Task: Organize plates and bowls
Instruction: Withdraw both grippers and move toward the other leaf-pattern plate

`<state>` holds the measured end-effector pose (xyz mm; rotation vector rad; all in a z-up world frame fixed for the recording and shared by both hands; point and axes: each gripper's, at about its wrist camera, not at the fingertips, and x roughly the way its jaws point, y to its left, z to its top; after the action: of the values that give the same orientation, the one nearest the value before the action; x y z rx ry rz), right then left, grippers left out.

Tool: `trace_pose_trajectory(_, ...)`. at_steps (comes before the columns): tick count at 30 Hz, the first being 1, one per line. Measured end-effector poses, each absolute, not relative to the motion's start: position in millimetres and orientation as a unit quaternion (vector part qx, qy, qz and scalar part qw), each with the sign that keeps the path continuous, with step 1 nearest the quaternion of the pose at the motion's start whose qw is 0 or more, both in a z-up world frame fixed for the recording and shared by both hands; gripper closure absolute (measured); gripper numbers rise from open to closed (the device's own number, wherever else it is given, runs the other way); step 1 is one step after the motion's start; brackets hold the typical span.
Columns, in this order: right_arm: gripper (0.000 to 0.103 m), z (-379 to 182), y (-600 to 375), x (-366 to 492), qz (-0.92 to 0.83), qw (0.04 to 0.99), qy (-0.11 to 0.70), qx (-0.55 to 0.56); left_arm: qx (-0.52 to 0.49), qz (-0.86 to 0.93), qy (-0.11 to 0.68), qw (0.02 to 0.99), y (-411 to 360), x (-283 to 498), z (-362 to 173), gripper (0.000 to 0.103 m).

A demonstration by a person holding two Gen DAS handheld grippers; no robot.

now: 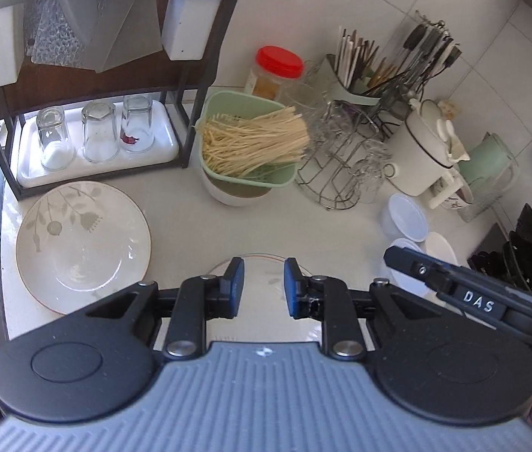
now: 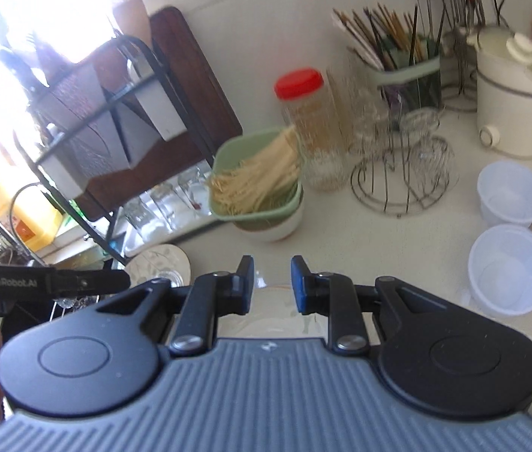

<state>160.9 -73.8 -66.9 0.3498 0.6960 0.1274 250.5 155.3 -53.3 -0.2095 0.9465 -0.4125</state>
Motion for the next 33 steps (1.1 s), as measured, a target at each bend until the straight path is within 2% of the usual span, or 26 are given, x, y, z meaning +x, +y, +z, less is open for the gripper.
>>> trace_pose_trajectory(7,0.078,-50.4,-72.7,139.5,0.070,0.929,0.325,0.163,-0.090,-0.193,0.435,0.875,159.4,227.5,-43.1,0.078)
trace_pose_trajectory(33,0.077,-60.5,-49.8,125.4,0.132,0.918,0.348,0.136,-0.109,-0.139,0.431,0.885,179.8,184.5,-53.1,0.075)
